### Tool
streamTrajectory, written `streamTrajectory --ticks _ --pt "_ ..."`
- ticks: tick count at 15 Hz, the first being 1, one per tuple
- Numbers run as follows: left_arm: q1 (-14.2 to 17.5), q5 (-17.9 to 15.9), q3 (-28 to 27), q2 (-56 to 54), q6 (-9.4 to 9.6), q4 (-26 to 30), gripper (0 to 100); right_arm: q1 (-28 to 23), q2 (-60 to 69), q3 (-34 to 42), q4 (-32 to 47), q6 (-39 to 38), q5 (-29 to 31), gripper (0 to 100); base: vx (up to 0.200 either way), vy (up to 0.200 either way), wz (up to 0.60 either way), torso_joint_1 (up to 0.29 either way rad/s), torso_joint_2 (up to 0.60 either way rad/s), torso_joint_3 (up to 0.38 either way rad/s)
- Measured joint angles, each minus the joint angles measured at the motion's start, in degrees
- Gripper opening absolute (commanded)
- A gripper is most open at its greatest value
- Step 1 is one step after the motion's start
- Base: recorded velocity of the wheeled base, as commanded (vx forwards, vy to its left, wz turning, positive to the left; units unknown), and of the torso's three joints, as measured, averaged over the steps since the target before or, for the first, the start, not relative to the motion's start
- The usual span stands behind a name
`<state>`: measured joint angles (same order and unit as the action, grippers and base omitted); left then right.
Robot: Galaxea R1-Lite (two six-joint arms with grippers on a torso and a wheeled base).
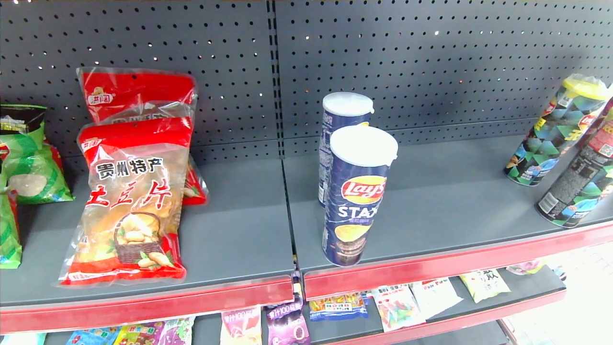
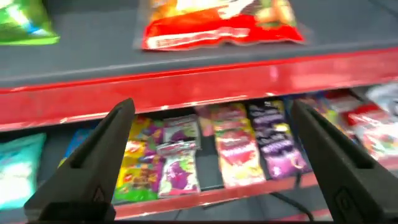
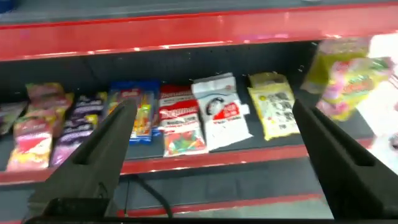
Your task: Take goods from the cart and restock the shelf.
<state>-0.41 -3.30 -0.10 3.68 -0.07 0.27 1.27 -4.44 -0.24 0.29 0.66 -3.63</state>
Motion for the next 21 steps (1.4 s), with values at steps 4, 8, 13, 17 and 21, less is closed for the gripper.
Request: streamTrajectory --ticks 4,8,13,17,21 --pt "0.6 2.8 0.0 -2.8 -0.13 0.0 100 -0.8 3.1 0.1 0.0 -0.7 2.2 100 0.000 0.000 0.00 0.000 0.00 0.000" --pt "0.7 3.0 0.1 -3.6 -0.11 0.0 100 -1.1 4.2 0.1 0.0 -0.7 3.9 100 0.000 0.000 0.00 0.000 0.00 0.000" --pt "0.7 3.0 0.1 -3.7 -0.09 0.0 100 -1.1 4.4 0.1 0.0 -0.7 3.9 100 -0.200 0.000 0.00 0.008 0.00 0.003" --pt "0.7 3.1 0.1 -3.7 -0.09 0.0 100 -1.1 4.4 0.1 0.0 -0.7 3.9 100 0.000 0.000 0.15 0.002 0.00 -0.001" --pt "0.8 3.0 0.1 -3.7 -0.06 0.0 100 -1.1 4.4 0.1 0.1 -0.7 3.9 100 0.000 0.000 0.30 0.006 0.00 0.001"
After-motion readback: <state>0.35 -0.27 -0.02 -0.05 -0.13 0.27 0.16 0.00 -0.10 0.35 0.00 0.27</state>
